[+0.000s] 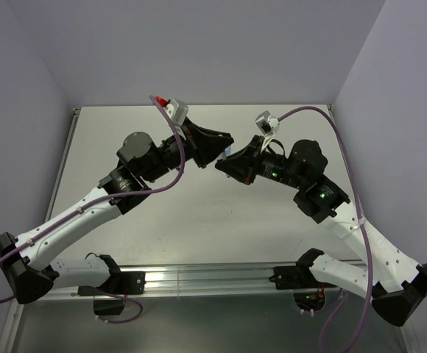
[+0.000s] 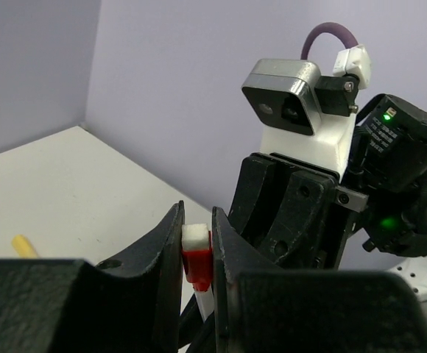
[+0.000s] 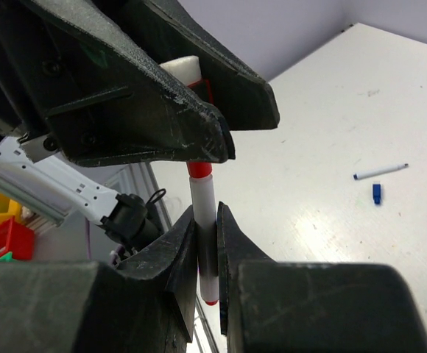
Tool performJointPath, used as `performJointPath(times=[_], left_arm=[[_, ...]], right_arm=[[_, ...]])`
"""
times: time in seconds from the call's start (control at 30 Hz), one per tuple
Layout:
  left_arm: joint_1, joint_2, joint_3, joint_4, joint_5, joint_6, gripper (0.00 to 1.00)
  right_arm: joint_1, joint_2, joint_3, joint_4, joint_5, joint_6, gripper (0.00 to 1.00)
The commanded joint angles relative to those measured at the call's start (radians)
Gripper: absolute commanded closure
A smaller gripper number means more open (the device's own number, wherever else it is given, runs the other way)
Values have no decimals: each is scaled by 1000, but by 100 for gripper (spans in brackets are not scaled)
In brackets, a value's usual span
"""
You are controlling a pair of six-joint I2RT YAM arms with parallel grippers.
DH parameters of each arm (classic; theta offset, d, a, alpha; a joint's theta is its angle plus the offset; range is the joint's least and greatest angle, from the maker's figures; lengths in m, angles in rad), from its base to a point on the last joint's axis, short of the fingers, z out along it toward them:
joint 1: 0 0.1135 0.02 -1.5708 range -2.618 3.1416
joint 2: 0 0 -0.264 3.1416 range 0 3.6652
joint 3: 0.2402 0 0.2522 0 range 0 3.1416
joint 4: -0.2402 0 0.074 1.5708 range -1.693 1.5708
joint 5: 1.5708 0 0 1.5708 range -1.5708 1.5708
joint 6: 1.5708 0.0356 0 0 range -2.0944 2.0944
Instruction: Insert the pens into the pen caps
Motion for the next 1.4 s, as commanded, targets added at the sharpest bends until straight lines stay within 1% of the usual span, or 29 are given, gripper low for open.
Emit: performJointPath(times=[0.0,0.1,0.17,0.4,0.43,0.7,1.0,1.1,1.27,1.37], left_arm=[[-90,-26,-51,-85,-24,37,100],[-104,-10,-64,-71,-27,50,100],[-110,0,-74,-62,-10,59,100],[-110,8,-81,-39,151,63,100],[-109,10,-78,-42,193,62,100],[-100,-3,-84,-48,318,56,100],[-72,-16,-92,-73,438,50,100],[-64,-18,-98,-68,473,40,100],[-58,-4,-106,-53,531,23,100],[-58,5,-112,-39,519,8,100]], right_arm=[[-26,6,110,111,246,25,100],[-26,14,130,107,245,29,100],[-26,17,135,119,204,28,100],[-29,-6,121,193,43,25,100],[-31,-11,119,209,32,26,100],[-47,-44,92,265,-48,51,100],[-127,-66,32,426,-183,177,100],[-173,-69,9,522,-240,243,100],[-204,-63,9,567,-297,289,100],[-205,-57,21,549,-295,283,100]])
